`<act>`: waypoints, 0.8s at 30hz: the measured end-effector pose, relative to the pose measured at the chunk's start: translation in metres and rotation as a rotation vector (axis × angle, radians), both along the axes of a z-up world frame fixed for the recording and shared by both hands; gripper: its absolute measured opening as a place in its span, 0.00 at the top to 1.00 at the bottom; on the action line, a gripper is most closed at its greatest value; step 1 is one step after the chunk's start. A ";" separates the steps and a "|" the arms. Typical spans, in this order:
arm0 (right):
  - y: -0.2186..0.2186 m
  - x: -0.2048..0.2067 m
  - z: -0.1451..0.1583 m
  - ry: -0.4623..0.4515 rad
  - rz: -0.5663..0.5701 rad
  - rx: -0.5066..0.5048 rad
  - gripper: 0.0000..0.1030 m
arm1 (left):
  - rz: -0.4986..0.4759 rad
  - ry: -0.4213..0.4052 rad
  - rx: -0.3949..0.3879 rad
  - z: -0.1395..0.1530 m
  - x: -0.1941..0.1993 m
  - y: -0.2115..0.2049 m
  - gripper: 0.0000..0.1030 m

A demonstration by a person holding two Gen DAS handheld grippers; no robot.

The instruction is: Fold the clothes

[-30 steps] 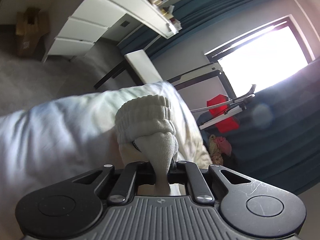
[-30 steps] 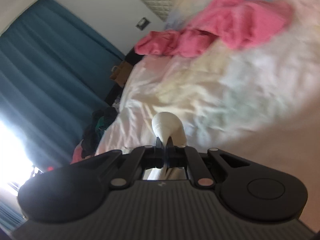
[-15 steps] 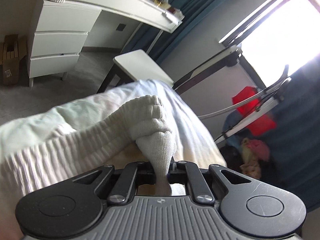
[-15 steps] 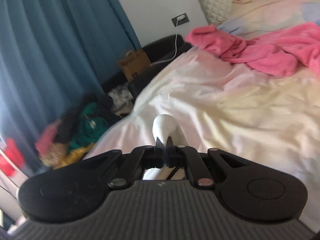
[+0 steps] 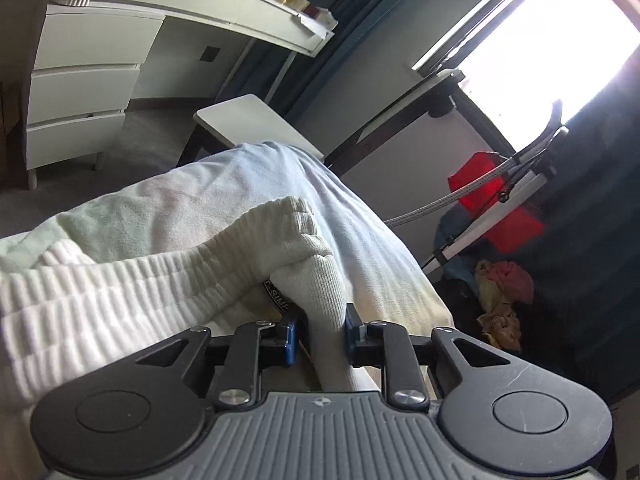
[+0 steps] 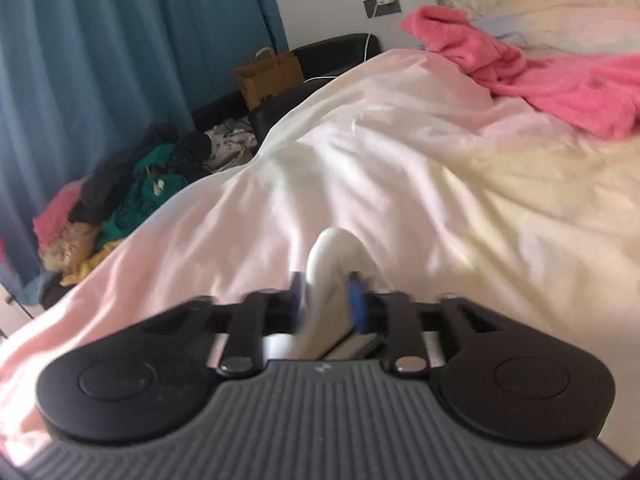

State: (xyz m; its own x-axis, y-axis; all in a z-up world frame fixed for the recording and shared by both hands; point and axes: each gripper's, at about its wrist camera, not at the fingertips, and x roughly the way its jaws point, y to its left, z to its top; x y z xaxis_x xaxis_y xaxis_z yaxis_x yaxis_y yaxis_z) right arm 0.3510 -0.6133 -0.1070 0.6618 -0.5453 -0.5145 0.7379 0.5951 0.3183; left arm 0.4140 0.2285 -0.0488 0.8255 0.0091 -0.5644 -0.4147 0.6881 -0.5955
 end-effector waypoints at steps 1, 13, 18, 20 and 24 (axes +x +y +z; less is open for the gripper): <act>0.004 -0.008 0.001 -0.020 0.004 0.016 0.39 | -0.009 -0.021 -0.001 0.002 -0.010 0.001 0.70; 0.054 -0.171 -0.014 -0.340 0.030 0.256 0.19 | -0.144 -0.126 -0.202 -0.002 -0.151 0.013 0.18; 0.048 -0.201 -0.031 -0.313 -0.058 0.428 0.16 | -0.033 -0.117 -0.368 -0.029 -0.190 0.032 0.18; 0.037 -0.197 -0.040 -0.349 -0.042 0.518 0.17 | -0.005 -0.093 -0.387 -0.041 -0.189 0.034 0.18; 0.028 -0.174 -0.055 -0.391 0.016 0.531 0.17 | 0.002 -0.057 -0.358 -0.061 -0.161 0.033 0.31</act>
State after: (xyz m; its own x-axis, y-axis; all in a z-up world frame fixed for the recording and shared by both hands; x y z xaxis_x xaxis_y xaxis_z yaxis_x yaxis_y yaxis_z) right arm 0.1769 -0.5854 -0.1616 0.8603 -0.2723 -0.4310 0.5008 0.2928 0.8145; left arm 0.2531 0.2613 -0.1102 0.8561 -0.1793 -0.4847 -0.3744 0.4312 -0.8209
